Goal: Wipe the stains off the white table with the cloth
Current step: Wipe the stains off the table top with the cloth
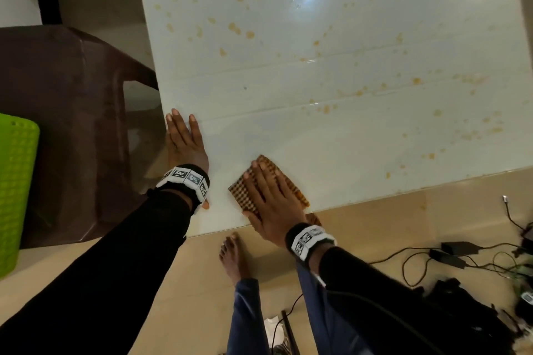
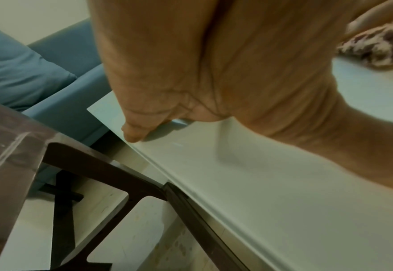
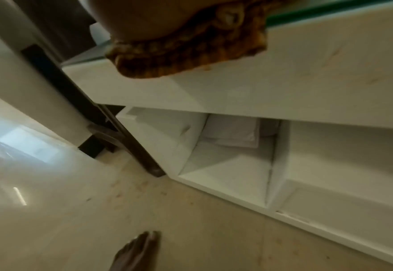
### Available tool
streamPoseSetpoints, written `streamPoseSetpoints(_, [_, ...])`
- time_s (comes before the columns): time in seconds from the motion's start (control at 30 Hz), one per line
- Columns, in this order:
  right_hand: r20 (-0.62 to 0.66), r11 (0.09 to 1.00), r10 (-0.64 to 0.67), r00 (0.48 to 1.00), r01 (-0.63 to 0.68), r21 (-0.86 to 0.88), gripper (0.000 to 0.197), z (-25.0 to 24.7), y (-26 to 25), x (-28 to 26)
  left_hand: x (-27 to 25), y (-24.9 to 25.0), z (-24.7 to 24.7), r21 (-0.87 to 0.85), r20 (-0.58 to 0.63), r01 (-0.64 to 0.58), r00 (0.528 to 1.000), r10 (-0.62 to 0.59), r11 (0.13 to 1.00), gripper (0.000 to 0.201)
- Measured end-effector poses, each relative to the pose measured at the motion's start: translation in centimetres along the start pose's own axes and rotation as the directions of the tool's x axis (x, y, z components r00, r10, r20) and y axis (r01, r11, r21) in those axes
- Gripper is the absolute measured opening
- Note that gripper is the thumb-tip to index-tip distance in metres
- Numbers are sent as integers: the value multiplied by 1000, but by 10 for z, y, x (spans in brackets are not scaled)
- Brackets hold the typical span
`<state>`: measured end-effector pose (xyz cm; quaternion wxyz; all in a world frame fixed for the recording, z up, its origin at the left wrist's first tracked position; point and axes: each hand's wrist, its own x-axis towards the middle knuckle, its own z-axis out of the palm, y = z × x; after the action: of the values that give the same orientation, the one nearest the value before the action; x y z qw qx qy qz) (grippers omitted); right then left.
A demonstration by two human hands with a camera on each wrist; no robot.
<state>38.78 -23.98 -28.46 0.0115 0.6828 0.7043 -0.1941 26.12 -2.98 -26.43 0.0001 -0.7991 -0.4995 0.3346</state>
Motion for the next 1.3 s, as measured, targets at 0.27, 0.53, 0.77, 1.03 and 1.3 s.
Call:
streamPoseSetpoints(0.27, [-99,698,715,692,-702,142,80,-7,19,-14,-2,-6,-6,-12,95,-43,994,44,999,139])
streamPoseSetpoints(0.53, [-40,991,117,992,-120,-65,77,-34,87,16,0,-3,-3,23,85,-22,996,20,999,137])
streamPoseSetpoints(0.77, [-136,911,412,901,-403,88,78,-75,97,158,2,-2,-4,30,67,-27,997,24,999,135])
streamPoseSetpoints(1.03, [-14,962,272,962,-272,5,79,-58,71,93,0,-1,0,-89,88,-15,996,23,996,141])
streamPoseSetpoints(1.3, [-146,933,360,922,-353,67,79,-76,76,192,8,-3,10,-128,31,-12,999,16,992,68])
